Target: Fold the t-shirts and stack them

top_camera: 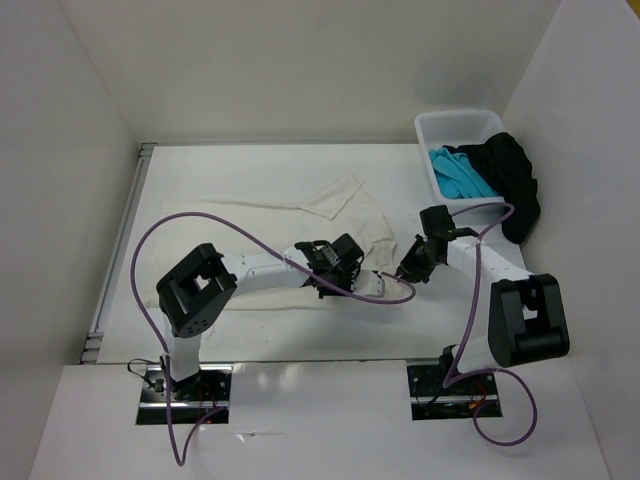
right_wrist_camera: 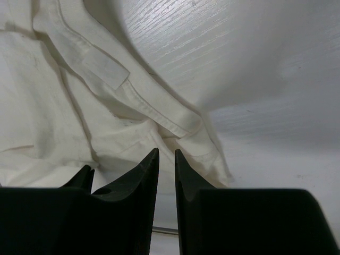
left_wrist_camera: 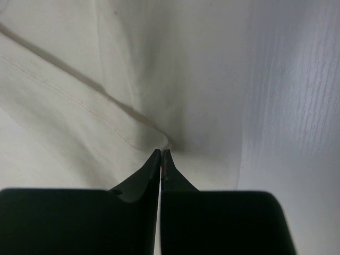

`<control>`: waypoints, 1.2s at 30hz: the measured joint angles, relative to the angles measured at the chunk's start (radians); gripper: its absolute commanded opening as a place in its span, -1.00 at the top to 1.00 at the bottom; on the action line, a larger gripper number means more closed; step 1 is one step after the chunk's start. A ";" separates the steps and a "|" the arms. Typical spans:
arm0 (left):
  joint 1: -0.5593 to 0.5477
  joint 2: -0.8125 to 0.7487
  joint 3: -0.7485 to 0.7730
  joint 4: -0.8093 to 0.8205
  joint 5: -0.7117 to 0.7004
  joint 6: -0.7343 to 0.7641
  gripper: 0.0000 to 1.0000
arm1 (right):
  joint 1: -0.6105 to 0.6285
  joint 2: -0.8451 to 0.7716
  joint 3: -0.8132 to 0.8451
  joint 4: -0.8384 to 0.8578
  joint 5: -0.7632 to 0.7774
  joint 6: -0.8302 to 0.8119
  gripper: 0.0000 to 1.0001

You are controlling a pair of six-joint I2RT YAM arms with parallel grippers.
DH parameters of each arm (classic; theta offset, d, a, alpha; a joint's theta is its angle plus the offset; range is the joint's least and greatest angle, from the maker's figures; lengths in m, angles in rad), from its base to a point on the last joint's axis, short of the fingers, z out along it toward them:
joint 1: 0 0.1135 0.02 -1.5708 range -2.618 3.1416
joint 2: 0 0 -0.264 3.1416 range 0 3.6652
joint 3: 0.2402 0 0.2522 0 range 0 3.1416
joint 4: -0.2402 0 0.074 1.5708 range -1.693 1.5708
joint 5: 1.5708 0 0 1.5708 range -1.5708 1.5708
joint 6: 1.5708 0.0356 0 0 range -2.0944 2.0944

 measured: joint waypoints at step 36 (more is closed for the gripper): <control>0.412 0.058 0.110 -0.009 0.047 -0.304 1.00 | 0.000 0.029 0.000 0.015 -0.016 -0.013 0.51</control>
